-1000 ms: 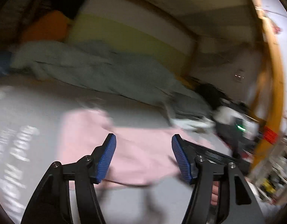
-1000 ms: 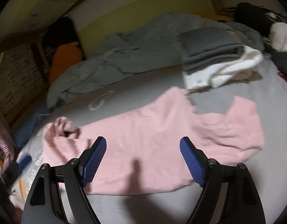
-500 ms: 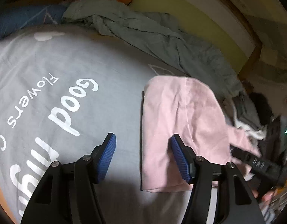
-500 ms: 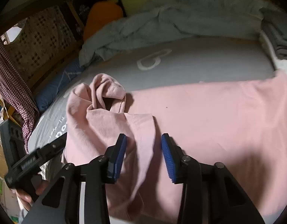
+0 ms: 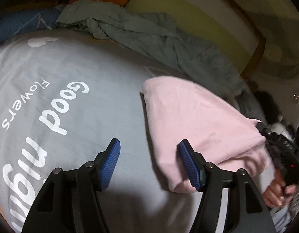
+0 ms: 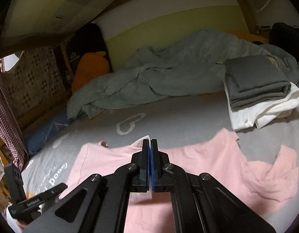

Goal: Fold small clothes

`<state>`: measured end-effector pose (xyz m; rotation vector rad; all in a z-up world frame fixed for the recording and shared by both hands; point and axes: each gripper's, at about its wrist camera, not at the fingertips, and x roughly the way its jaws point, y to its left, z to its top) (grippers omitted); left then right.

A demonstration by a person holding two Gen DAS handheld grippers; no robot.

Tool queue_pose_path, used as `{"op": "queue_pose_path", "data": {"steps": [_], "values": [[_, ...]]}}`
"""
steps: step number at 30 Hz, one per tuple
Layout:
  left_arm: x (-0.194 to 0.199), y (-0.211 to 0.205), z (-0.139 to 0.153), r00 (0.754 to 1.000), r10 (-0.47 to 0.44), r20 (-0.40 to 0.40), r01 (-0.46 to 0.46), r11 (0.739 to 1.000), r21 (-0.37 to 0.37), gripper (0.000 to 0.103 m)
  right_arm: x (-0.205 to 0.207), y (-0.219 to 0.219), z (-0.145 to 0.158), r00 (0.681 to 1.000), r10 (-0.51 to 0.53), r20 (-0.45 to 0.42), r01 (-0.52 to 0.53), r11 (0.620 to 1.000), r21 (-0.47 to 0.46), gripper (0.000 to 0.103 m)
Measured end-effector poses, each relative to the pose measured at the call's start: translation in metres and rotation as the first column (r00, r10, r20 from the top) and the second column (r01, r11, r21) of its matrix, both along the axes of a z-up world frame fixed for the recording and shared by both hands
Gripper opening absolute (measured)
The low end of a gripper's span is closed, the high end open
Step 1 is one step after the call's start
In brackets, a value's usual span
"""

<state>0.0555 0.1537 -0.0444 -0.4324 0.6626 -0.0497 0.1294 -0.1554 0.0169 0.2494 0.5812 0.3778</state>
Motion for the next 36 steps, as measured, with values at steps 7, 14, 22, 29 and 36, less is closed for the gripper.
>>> {"op": "queue_pose_path", "data": {"steps": [7,14,22,29,36], "values": [[-0.011,-0.024,0.015,0.979,-0.199,0.036,0.198,0.980,0.031,0.069,-0.010,0.004,-0.013,0.997,-0.019,-0.079,0.011,0.994,-0.108,0.016],[-0.019,-0.090,0.015,0.975,-0.223,0.004,0.193,0.853,0.486,0.074,-0.021,-0.007,0.003,1.000,0.008,-0.022,-0.009,0.997,-0.080,0.079],[-0.007,-0.072,0.003,0.998,-0.065,-0.001,0.057,0.871,0.488,0.061,-0.005,0.017,-0.037,0.978,0.062,-0.202,-0.086,0.990,-0.114,0.062],[-0.014,-0.061,-0.001,0.997,0.078,0.015,-0.073,0.840,0.538,0.048,-0.026,0.003,-0.017,0.988,-0.154,0.022,0.155,0.969,-0.195,0.000],[-0.027,-0.065,-0.004,1.000,0.012,0.005,-0.013,0.861,0.508,0.047,-0.021,-0.030,-0.009,0.997,-0.041,-0.071,0.039,0.999,-0.028,0.000]]}}
